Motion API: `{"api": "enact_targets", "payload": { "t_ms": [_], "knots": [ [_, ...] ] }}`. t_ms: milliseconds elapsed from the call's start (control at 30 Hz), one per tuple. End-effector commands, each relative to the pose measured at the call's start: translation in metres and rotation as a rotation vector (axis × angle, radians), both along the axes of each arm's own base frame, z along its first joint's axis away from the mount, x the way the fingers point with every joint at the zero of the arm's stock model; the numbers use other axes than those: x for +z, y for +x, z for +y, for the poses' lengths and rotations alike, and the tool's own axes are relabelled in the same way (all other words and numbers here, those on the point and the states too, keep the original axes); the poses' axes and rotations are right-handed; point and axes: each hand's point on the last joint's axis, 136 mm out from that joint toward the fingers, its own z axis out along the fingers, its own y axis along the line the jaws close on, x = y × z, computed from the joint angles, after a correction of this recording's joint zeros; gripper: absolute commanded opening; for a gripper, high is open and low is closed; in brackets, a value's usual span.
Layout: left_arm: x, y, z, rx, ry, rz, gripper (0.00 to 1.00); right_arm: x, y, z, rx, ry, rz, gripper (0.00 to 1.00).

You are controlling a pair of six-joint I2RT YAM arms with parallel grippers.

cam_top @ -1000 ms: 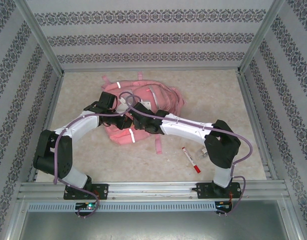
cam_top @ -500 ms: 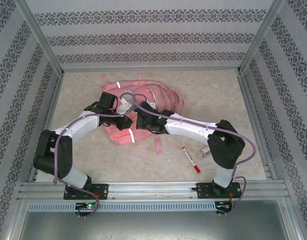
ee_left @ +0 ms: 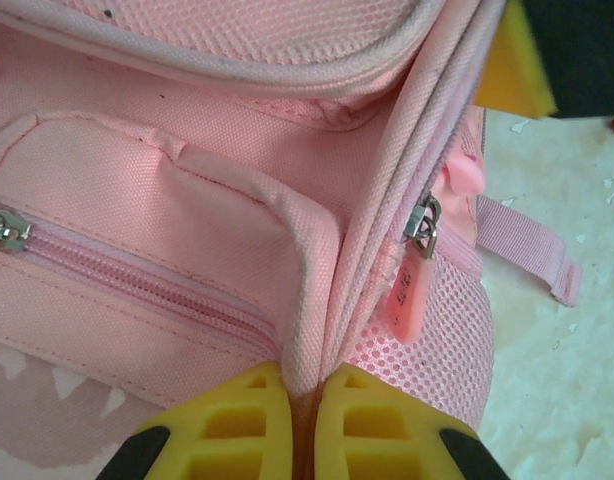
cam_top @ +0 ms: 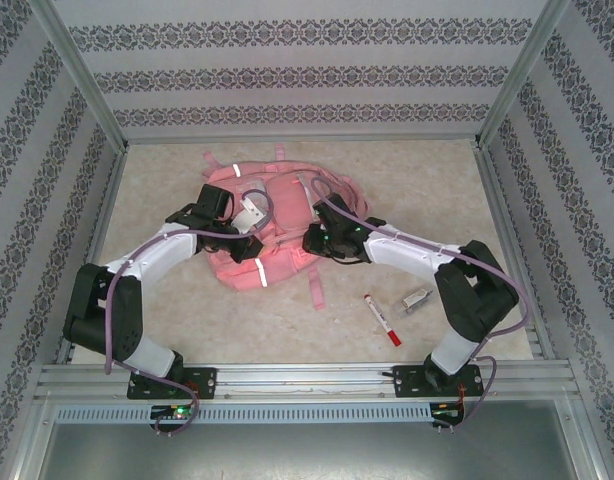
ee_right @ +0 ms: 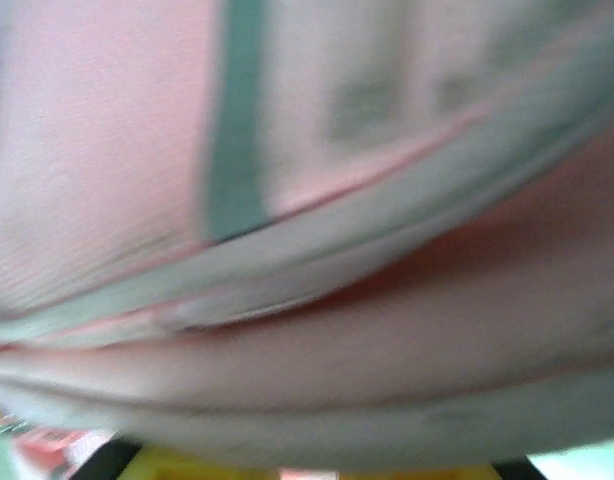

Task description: Pack the student bag

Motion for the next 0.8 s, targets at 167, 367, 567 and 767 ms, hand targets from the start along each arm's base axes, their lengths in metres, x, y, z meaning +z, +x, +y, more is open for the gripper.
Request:
{"api": "enact_targets", "payload": {
  "t_ms": [167, 367, 567, 767],
  "knots": [
    [0.022, -0.007, -0.027, 0.103, -0.216, 0.271, 0.00, 0.037, -0.021, 0.059, 0.145, 0.066, -0.185, 0.29],
    [0.021, -0.016, -0.030, 0.104, -0.252, 0.330, 0.01, 0.025, -0.014, 0.061, 0.110, -0.133, -0.239, 0.31],
    [0.017, -0.024, -0.029, 0.093, -0.250, 0.346, 0.01, 0.012, -0.010, 0.048, 0.030, -0.250, -0.264, 0.33],
    [0.018, -0.026, -0.031, 0.086, -0.261, 0.346, 0.01, 0.001, -0.007, 0.040, -0.015, -0.302, -0.243, 0.39]
  ]
}}
